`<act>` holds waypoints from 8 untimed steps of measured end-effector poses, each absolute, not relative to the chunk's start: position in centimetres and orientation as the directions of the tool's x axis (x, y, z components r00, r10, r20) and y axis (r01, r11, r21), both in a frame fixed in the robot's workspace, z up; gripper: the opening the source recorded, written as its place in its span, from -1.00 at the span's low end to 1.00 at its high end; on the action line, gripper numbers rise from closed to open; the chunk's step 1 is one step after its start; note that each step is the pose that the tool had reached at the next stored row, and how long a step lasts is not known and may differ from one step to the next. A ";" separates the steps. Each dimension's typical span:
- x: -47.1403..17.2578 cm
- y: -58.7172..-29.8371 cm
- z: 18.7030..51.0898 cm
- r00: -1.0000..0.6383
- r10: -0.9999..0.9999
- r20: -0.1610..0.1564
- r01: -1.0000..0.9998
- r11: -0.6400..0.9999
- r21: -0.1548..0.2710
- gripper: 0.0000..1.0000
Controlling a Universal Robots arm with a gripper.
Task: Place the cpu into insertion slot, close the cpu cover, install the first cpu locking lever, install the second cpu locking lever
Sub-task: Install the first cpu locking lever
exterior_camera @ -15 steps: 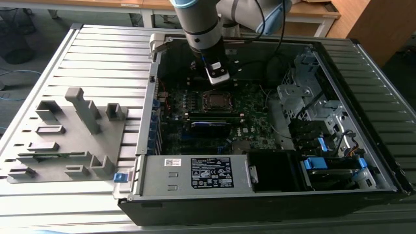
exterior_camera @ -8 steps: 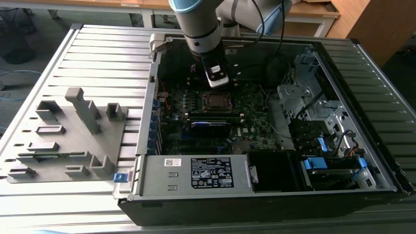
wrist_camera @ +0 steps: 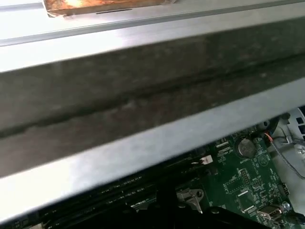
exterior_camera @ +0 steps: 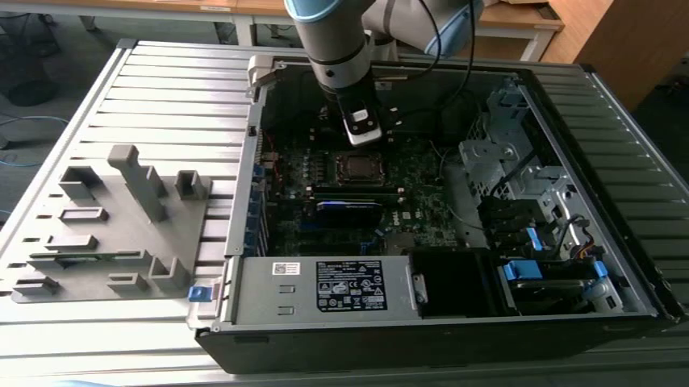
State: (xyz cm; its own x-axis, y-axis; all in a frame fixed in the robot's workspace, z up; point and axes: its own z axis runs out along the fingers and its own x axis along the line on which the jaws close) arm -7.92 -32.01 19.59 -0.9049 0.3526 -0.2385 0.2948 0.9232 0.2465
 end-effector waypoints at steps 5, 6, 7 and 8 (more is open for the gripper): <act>-7.8 -31.8 19.6 -0.903 0.357 -0.239 0.300 0.922 0.246 -0.79; -7.8 -31.7 19.6 -0.903 0.358 -0.239 0.300 0.922 0.246 -0.79; -7.8 -31.6 19.6 -0.903 0.358 -0.239 0.301 0.921 0.247 -0.79; -7.8 -31.5 19.6 -0.902 0.359 -0.238 0.301 0.921 0.247 -0.79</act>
State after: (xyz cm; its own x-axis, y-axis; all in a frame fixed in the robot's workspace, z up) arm -7.80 -31.52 19.59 -0.9023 0.3590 -0.2385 0.3013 0.9211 0.2466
